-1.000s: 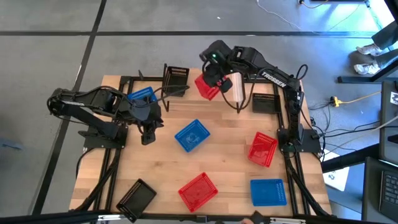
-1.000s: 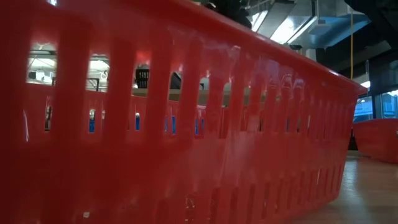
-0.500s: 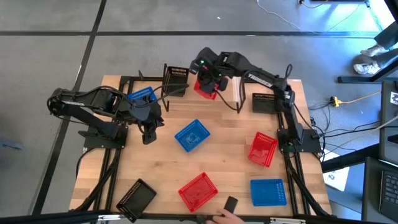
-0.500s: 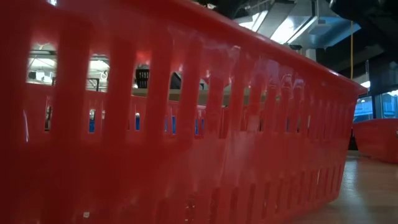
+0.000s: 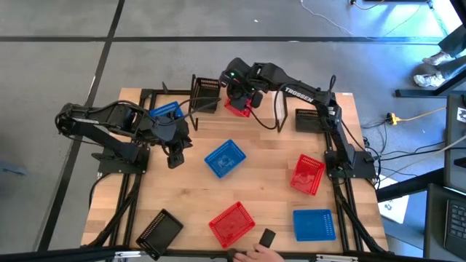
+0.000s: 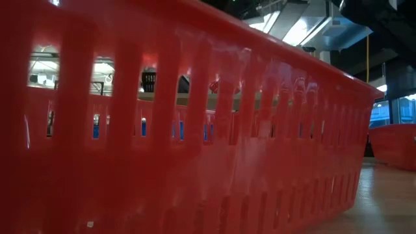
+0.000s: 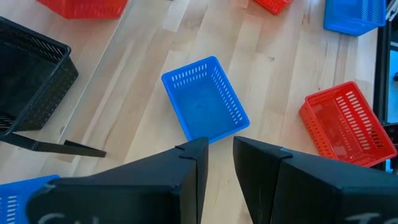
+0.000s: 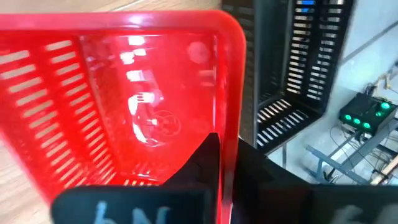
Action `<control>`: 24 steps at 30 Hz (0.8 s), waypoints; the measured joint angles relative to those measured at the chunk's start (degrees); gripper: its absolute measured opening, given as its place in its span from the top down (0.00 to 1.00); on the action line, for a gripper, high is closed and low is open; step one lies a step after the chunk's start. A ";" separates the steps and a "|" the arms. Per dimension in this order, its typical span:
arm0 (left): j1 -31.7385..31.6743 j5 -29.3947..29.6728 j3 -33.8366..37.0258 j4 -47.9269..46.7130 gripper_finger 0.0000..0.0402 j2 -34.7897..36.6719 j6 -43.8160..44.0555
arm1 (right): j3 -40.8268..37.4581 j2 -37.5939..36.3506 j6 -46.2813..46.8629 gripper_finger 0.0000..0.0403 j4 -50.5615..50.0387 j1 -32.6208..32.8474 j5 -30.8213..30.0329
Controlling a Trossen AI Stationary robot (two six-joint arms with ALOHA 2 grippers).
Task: Stack baskets on shelf by color
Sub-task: Put the top red bin on the shelf
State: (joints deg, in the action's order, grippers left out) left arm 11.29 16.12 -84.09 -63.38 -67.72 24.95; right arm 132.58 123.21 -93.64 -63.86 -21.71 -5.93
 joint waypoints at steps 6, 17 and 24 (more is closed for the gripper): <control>0.00 -0.02 0.00 -0.06 0.83 0.00 0.00 | 0.01 0.03 2.03 0.88 -0.13 -0.16 4.35; 0.00 -0.02 0.00 -0.52 0.83 0.00 -0.02 | 0.01 0.01 1.66 0.84 5.18 -0.25 3.25; -0.02 0.00 0.00 -0.52 0.83 0.00 -0.02 | 0.00 -4.99 8.05 0.84 4.71 0.93 -0.59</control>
State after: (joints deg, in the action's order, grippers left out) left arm 11.27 16.12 -84.09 -63.90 -67.72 24.93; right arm 132.58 118.22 -85.60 -59.15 -20.78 -6.53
